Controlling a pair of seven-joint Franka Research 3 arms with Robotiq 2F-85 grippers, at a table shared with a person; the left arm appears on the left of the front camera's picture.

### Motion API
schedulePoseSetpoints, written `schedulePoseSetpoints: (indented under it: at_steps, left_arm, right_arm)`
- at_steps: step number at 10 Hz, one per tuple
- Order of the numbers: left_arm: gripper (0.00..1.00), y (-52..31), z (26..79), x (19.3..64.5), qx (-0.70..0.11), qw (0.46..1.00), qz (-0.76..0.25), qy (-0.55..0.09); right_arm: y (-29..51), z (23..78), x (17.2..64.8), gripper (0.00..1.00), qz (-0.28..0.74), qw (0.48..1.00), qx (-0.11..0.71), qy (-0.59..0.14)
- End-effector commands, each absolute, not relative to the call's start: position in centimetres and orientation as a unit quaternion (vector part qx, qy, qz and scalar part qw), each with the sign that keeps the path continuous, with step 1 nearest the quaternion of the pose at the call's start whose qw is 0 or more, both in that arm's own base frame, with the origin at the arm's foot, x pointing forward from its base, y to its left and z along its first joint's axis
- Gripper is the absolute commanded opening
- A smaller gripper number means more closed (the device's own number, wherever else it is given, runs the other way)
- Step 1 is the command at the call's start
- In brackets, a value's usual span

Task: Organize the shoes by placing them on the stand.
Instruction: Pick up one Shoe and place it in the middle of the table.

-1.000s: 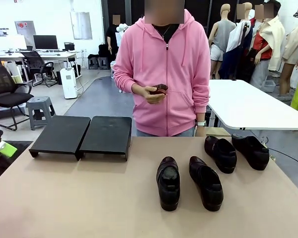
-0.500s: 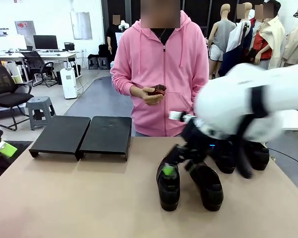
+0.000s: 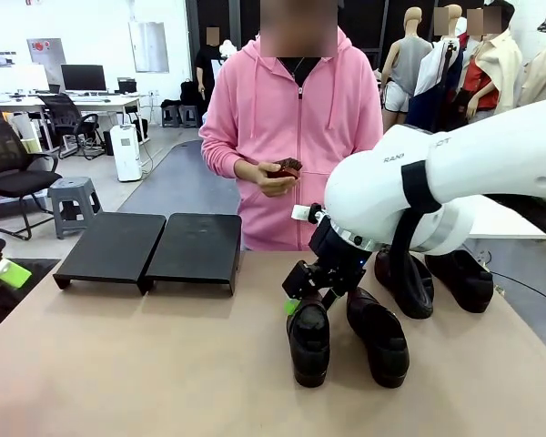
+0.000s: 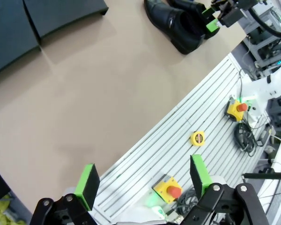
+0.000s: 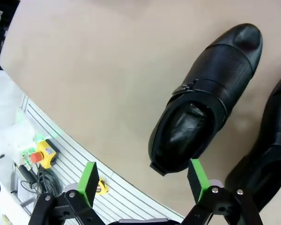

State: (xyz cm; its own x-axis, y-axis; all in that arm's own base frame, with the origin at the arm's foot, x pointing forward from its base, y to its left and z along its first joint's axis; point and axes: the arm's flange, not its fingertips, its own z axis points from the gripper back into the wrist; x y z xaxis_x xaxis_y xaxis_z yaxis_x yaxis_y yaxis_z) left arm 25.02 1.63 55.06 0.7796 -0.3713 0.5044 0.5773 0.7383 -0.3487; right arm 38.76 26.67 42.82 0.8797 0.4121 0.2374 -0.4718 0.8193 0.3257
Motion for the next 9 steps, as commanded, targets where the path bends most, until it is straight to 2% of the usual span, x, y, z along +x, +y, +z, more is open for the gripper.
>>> schedulePoseSetpoints:
  at_steps: [1, 4, 5, 9]
  left_arm:
    - [1.00, 1.8, 55.1, 25.1, -0.260, 0.905, -0.265, -0.208]
    - [1.00, 1.8, 55.1, 25.1, -0.260, 0.905, -0.265, -0.208]
    - [1.00, 1.8, 55.1, 25.1, -0.260, 0.905, -0.265, -0.208]
    - [1.00, 1.8, 55.1, 25.1, -0.260, 0.905, -0.265, -0.208]
  right_arm:
    - [27.7, 41.7, 39.5, 1.00, 0.200, 0.965, 0.152, -0.079]
    - [27.3, 40.2, 38.1, 1.00, 0.060, 0.993, 0.046, -0.086]
    - [27.1, 39.2, 38.5, 1.00, 0.045, 0.996, 0.012, -0.082]
    - [26.9, 34.6, 41.7, 1.00, 0.052, 0.996, 0.047, -0.058]
